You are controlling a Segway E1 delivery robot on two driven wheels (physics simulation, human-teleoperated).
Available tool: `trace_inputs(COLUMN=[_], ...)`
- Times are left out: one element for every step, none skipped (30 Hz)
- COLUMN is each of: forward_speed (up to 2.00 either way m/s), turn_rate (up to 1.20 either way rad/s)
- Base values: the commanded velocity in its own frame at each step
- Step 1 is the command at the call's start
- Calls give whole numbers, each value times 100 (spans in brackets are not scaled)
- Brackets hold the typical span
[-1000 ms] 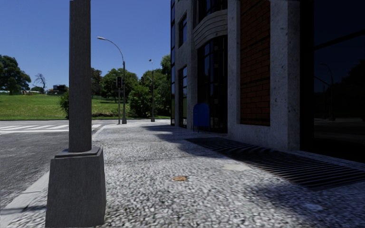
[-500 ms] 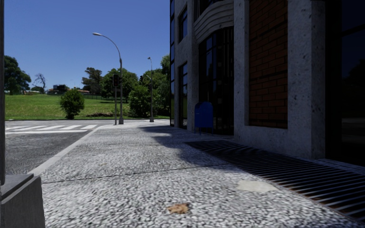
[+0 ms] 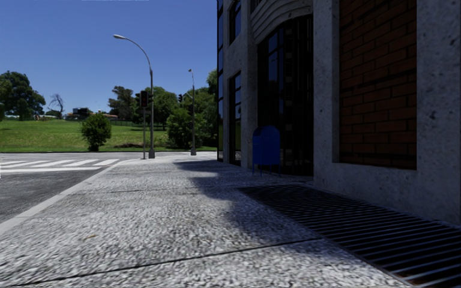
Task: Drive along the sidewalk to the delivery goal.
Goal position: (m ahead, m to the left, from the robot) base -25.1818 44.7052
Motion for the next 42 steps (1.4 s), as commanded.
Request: trace_inputs(forward_speed=[200,200,200,200,200,200,200,200,200,200,200,200,200,200,200,200,200,200,200,200,200,200,200,200,200,200,200,200,200,200,200,200,200,200,200,200,200,200,200,200,200,200], turn_rate=[38,43,44,44,44,45,45,45,45,45,45,45,45,45,45,45,45,45,45,45,45,45,36,28,25,25,25,0,0,0,0,0,0,0,0,0,0,0,0,0,0,0])
